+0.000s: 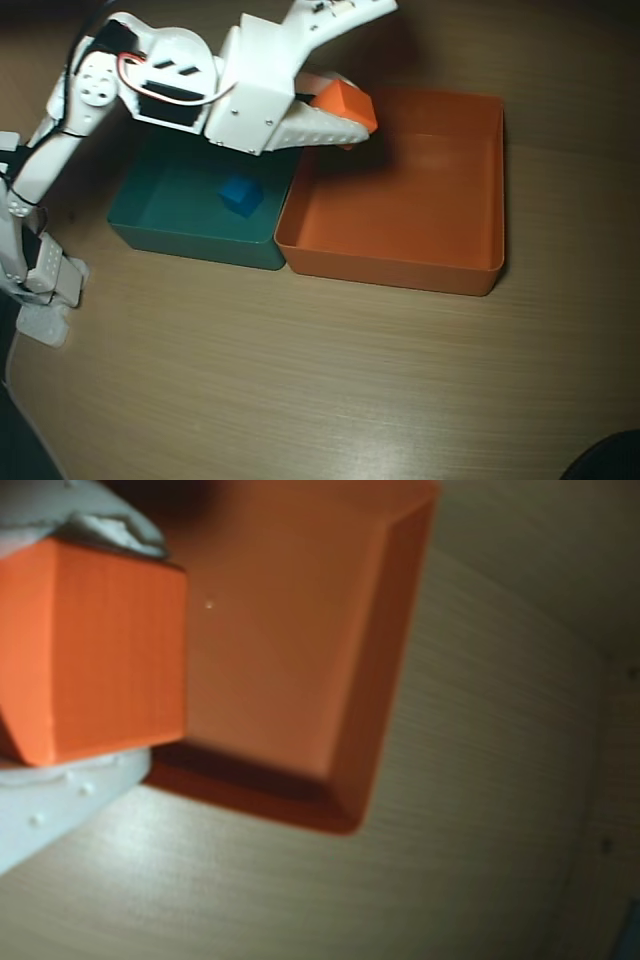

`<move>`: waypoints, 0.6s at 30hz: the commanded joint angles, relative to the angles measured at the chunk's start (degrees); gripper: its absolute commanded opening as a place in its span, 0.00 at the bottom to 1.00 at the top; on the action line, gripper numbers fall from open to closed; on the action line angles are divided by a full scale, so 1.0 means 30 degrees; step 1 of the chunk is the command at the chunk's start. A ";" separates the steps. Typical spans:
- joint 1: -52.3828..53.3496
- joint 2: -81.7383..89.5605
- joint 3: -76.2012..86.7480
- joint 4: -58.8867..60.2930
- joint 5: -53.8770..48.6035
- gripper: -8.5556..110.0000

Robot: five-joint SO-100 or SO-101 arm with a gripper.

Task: Grasp a cube and put it in the box.

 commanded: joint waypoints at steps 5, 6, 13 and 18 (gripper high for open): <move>-0.0791 -0.2959 -0.3457 -0.0029 0.0322 0.02; -0.0879 -0.3457 -0.3662 -0.0029 0.0352 0.02; -0.1377 -0.6416 -0.4805 -0.0322 0.0352 0.02; -0.1523 -0.8086 -0.5830 -0.0322 0.0352 0.02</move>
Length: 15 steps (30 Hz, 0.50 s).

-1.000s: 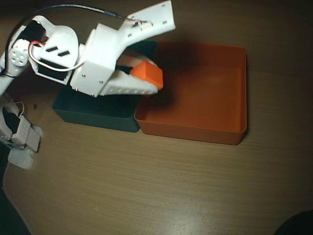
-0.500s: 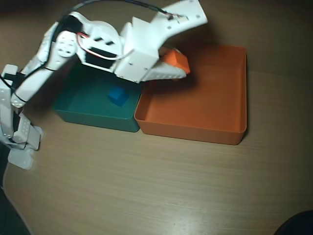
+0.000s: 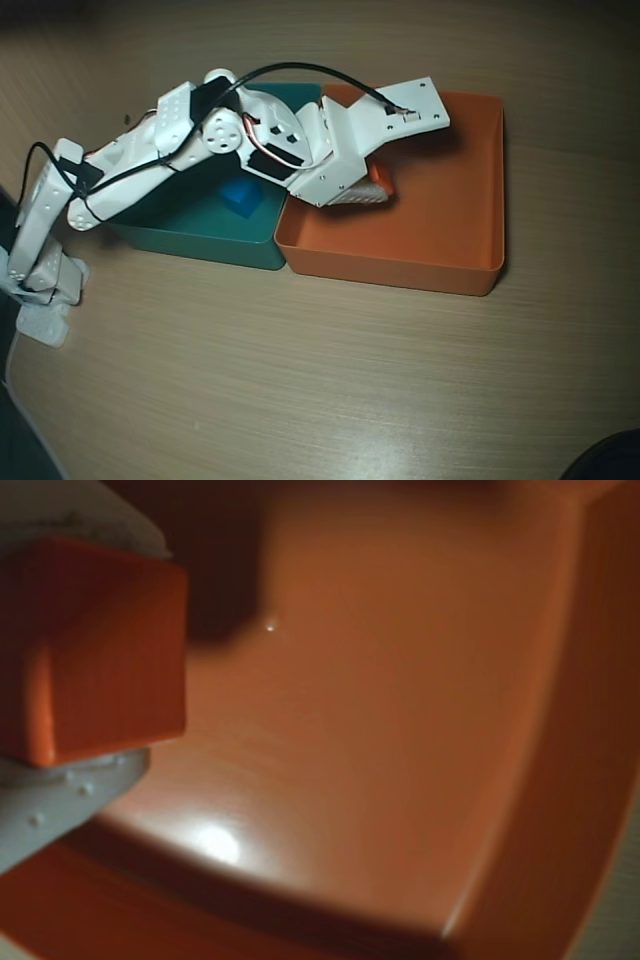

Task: Grasp a cube and put it in the box.

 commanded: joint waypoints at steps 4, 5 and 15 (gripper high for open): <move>-0.0088 -0.0557 -0.2754 -0.0322 -0.0088 0.02; -0.0088 -0.0703 -0.2930 -0.0322 -0.0117 0.02; -0.0088 -0.1318 -0.3340 -0.0264 -0.0205 0.05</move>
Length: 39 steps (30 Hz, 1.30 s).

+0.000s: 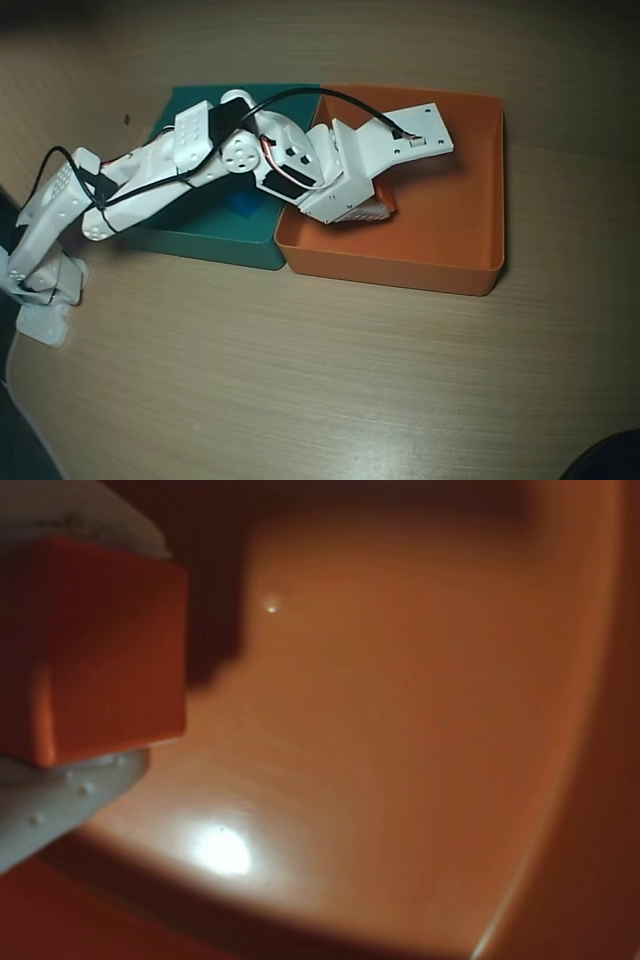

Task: Grasp a cube and put it in the box.

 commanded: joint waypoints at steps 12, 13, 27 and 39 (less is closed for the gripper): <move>0.0205 0.0732 -0.1758 -0.0264 -0.0117 0.45; 0.0205 0.0762 -0.1758 -0.0264 -0.0117 0.47; 0.0205 0.1084 -0.1758 -0.0264 0.0088 0.48; 0.0234 0.3955 -0.1436 0.0029 0.0205 0.48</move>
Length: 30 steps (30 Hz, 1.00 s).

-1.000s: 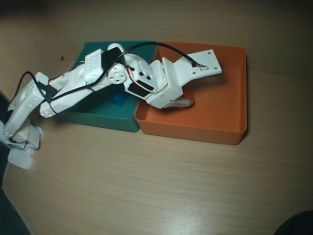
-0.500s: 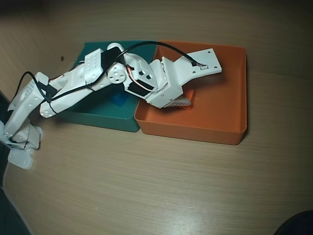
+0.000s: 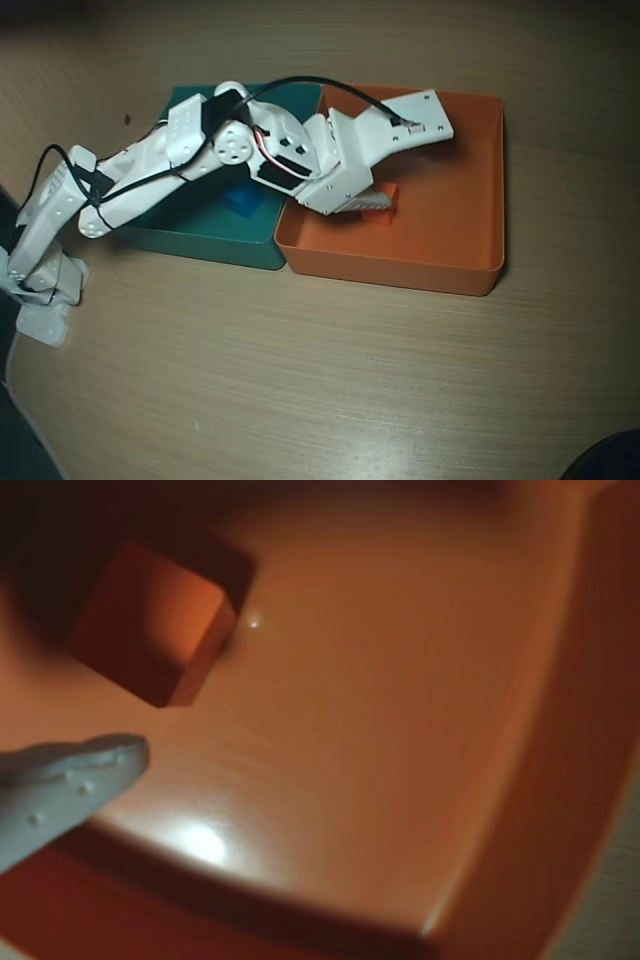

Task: Grasp a cube and put it in the box.

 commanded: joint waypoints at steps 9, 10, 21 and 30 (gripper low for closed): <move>0.0234 0.2930 -0.1289 -0.0029 0.0205 0.47; 0.0234 0.2930 -0.1289 -0.0029 0.0205 0.45; 0.0205 0.2988 -0.1289 -0.0059 0.0234 0.04; 0.0410 0.3604 -0.1260 -0.0059 0.0234 0.04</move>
